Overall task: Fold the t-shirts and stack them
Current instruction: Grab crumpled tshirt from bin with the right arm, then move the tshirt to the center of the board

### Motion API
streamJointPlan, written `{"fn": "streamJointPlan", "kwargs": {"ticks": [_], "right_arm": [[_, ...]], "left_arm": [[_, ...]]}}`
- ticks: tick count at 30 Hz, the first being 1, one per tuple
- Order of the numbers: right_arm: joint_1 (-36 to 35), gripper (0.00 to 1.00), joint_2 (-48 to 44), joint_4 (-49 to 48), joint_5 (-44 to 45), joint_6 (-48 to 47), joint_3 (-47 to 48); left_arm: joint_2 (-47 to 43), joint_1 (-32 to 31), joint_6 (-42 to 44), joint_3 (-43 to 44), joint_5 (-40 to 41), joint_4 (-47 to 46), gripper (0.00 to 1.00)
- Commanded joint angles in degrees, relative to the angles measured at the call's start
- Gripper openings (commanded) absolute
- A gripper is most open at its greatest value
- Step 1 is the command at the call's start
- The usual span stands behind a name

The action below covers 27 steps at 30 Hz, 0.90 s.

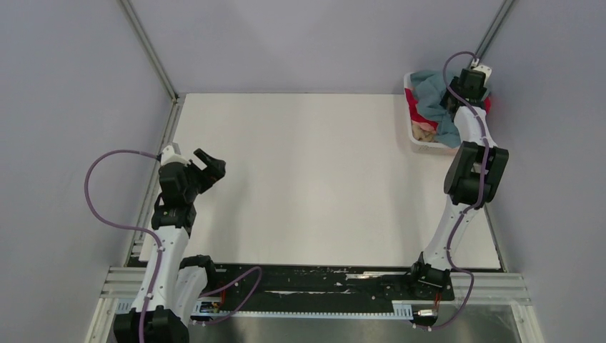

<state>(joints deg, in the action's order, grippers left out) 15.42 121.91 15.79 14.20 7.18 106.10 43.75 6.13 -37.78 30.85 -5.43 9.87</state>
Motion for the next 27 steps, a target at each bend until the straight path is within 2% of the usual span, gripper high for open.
{"fn": "streamJointPlan", "kwargs": {"ticks": [1,3,4,15,21,27], "right_arm": [[-0.4,0.35,-1.4,0.8,-2.3,0.2,2.6],[-0.3,0.03,-2.5,0.9,-4.9,1.1,2.2],[-0.4,0.00,-3.4,0.9,-6.7,1.7,2.2],[-2.7,0.00,-20.3,-0.9,-33.8,10.5,9.6],[-13.1,0.00,-29.2,-5.1,-39.0,6.7,7.6],[-25.6,0.00,-30.4,-9.2,-47.5,9.1,9.2]], "left_arm": [[0.4,0.4,0.9,0.3,1.4,-1.8,1.00],[0.3,0.4,0.9,0.2,1.7,-1.6,1.00],[0.1,0.4,1.0,0.4,2.1,-1.1,1.00],[-4.4,0.4,0.8,-0.6,0.8,-0.2,1.00],[-7.4,0.4,1.0,-1.1,-1.8,-0.4,1.00],[-8.6,0.4,0.8,-1.4,-3.6,-0.9,1.00]]}}
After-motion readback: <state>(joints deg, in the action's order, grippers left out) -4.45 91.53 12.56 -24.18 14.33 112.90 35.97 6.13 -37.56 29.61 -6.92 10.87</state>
